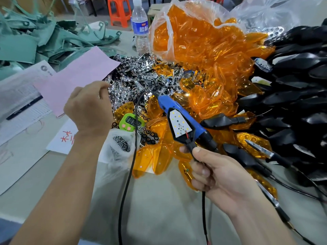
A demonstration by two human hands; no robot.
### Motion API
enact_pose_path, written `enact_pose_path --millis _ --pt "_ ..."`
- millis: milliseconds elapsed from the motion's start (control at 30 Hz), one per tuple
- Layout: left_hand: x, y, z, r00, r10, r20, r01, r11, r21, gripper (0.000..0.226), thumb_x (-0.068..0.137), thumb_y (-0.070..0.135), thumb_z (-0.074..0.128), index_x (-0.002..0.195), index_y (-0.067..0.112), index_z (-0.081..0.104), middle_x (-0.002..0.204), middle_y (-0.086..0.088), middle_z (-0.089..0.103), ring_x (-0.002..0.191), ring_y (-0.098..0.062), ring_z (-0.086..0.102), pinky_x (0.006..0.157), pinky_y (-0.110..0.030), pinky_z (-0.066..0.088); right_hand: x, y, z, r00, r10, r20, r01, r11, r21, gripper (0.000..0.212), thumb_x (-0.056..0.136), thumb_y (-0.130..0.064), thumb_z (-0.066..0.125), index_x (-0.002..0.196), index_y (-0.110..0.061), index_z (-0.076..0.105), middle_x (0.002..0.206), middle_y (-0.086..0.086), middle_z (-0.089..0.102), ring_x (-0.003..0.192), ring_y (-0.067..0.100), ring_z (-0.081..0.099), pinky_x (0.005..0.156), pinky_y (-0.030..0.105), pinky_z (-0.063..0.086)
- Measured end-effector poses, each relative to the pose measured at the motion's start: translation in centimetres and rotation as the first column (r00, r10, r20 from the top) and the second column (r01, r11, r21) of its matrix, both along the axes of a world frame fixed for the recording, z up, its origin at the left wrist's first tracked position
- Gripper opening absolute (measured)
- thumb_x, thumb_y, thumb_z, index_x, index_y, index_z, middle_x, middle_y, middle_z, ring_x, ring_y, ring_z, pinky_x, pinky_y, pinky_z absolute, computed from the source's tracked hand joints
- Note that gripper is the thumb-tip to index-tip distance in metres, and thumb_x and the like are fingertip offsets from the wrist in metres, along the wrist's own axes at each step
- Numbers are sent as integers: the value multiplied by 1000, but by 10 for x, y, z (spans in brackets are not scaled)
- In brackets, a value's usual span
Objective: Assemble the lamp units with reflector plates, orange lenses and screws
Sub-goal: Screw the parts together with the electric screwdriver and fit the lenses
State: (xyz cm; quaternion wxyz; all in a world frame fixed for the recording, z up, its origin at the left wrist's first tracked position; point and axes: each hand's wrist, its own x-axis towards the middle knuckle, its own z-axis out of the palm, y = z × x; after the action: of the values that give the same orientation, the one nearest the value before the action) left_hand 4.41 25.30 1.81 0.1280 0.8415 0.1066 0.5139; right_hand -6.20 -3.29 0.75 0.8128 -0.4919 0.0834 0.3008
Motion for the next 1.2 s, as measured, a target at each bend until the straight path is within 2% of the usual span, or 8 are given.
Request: enact_pose_path --millis 100,200,333,433,533,833,1000,1200 --pt "-1 -11 -2 981 -184 -65 178 980 -88 17 95 24 69 104 22 83 89 -1 81 79 -25 73 65 -29 46 1 2 -3 1000 8 -2 -8 1000 3 34 85 -31 68 109 -9 78 56 -2 35 45 11 24 46 24 28" --pt "-6 -29 6 946 -325 -24 275 836 -475 21 92 21 73 112 21 81 91 15 78 81 -7 74 80 -29 60 1 4 -7 1000 16 -9 -16 1000 20 35 84 -30 72 110 -8 77 57 -2 34 45 11 23 46 25 27" --pt "-19 -43 27 795 -551 255 383 129 -914 16 90 -1 73 98 13 79 78 2 79 76 -17 77 72 -26 62 3 1 -7 999 11 -33 -11 1000 16 32 88 -30 70 110 -8 77 57 -2 34 45 11 22 46 25 27" --pt "-41 -49 44 623 -729 285 308 -107 -945 16 82 7 75 82 20 85 79 -5 78 74 -17 77 66 -20 59 3 -5 -5 998 10 -67 -9 1000 25 34 85 -30 68 109 -7 77 55 -3 33 43 10 22 44 24 28" --pt "-54 -58 56 517 -828 217 247 -99 -964 16 72 15 75 78 25 85 74 -7 78 67 -15 76 59 -19 58 2 -5 -3 995 22 -96 -17 999 51 36 84 -31 68 108 -6 77 54 -3 32 42 10 21 43 24 28" --pt "-66 -73 52 425 -900 95 222 2 -975 19 71 29 75 79 14 84 88 -9 80 75 -13 76 66 -19 59 -8 -9 2 991 22 -129 -13 997 72 33 85 -30 67 106 -7 78 53 -3 30 41 10 20 41 25 27" --pt "-67 -68 52 344 -939 22 292 84 -953 21 62 9 81 81 18 82 89 -7 80 77 -15 74 68 -25 61 -10 -14 5 994 35 -108 -30 998 48 33 85 -29 66 105 -6 78 53 -2 29 42 10 19 42 25 23" --pt "-60 -62 72 233 -952 -201 471 291 -833 26 65 8 91 80 28 84 74 -3 78 66 -10 73 65 -16 55 -11 -19 8 995 45 -84 -46 999 -8 36 82 -28 69 108 -4 77 55 -1 30 43 11 21 44 25 24"
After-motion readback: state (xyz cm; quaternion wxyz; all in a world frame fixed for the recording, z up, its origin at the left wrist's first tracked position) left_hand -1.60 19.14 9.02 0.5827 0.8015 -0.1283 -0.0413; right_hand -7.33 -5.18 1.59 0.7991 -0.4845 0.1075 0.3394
